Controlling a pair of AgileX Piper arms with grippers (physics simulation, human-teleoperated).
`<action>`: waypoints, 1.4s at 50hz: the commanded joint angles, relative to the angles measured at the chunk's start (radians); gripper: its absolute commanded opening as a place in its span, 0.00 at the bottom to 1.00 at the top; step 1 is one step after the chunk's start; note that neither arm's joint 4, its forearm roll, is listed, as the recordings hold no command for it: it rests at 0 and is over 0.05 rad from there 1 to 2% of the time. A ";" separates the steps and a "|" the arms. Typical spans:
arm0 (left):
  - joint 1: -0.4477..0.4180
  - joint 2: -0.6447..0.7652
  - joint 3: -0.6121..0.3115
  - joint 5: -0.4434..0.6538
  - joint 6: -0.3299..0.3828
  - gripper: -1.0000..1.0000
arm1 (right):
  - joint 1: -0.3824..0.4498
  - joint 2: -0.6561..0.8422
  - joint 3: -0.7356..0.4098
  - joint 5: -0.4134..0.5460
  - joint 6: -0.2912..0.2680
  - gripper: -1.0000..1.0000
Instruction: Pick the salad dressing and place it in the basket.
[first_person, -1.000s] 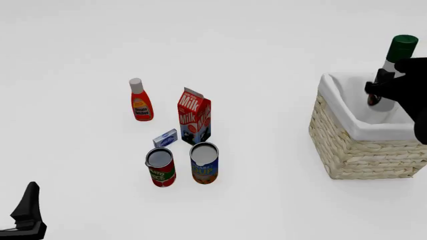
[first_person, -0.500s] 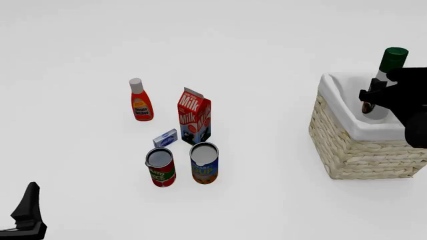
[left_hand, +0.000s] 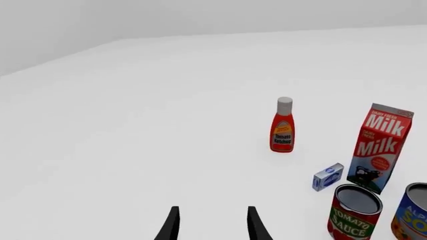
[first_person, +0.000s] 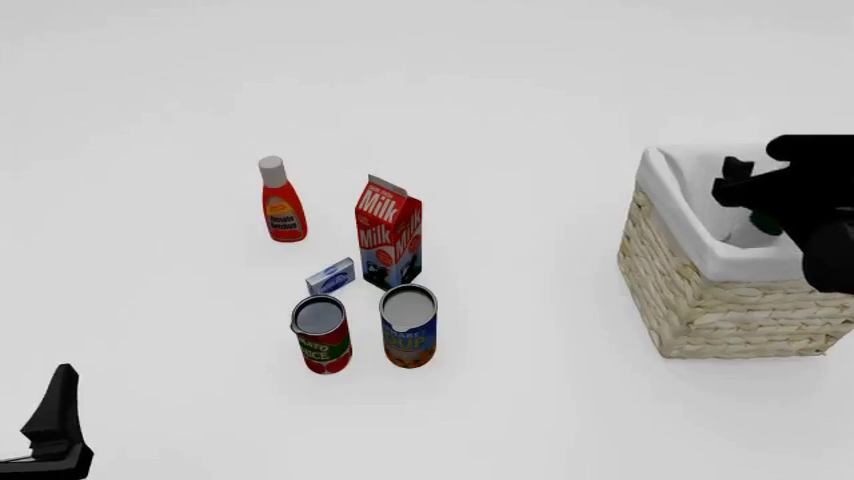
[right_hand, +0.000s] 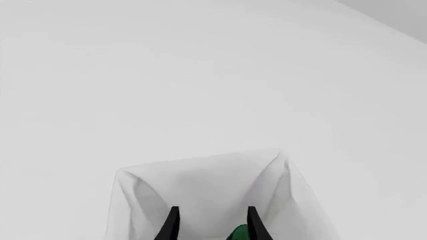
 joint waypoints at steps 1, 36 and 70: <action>0.001 0.000 0.000 0.000 -0.002 1.00 | 0.005 0.005 -0.008 0.002 0.005 1.00; -0.006 0.000 0.000 0.004 -0.003 1.00 | 0.055 -0.278 0.075 0.121 -0.009 1.00; -0.024 0.000 0.000 -0.006 -0.012 1.00 | 0.111 -0.673 0.270 0.272 0.018 1.00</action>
